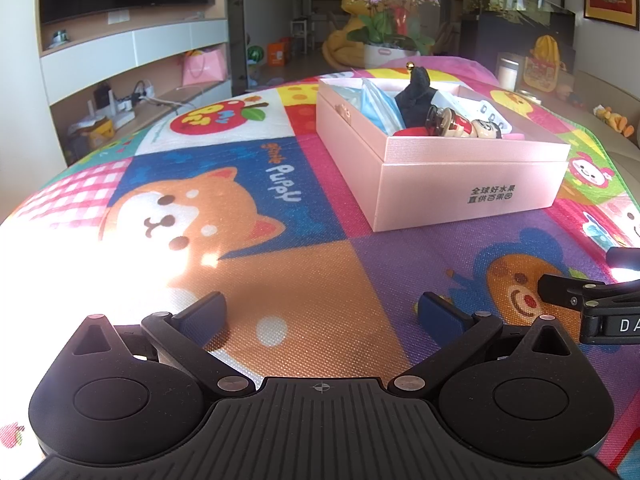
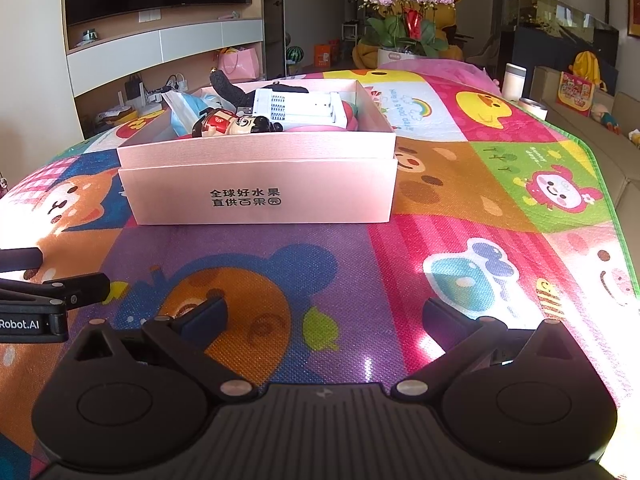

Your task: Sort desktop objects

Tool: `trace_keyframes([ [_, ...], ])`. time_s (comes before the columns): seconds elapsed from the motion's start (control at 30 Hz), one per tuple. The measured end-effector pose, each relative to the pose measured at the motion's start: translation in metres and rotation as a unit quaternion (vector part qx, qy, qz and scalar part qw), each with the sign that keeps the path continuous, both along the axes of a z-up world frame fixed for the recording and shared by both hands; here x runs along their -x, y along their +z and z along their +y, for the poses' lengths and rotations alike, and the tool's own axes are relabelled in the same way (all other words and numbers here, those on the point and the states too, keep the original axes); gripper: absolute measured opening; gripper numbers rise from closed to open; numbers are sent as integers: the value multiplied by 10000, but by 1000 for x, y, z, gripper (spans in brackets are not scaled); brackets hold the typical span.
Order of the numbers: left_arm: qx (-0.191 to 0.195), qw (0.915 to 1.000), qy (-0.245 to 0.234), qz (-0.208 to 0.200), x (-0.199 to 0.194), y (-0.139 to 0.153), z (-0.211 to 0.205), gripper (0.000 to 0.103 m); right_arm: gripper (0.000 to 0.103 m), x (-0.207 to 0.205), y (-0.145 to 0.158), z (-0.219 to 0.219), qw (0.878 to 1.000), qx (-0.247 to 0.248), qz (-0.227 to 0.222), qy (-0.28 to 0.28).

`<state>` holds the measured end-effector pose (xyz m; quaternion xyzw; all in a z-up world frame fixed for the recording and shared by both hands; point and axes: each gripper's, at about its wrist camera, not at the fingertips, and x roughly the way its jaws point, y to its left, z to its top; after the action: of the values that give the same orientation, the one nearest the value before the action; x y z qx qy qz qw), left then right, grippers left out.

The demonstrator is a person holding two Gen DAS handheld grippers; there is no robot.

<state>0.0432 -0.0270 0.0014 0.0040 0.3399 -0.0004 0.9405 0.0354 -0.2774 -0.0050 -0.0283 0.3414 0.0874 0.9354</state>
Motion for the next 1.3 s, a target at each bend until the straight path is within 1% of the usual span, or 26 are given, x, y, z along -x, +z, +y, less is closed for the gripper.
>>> trace_keyframes([
  [0.53, 41, 10000, -4, 5, -1, 0, 2, 103, 103, -1, 0, 10, 9998, 92, -9, 193],
  [1.3, 37, 10000, -1, 0, 0, 0, 2, 103, 103, -3, 0, 10, 9998, 59, -6, 198],
])
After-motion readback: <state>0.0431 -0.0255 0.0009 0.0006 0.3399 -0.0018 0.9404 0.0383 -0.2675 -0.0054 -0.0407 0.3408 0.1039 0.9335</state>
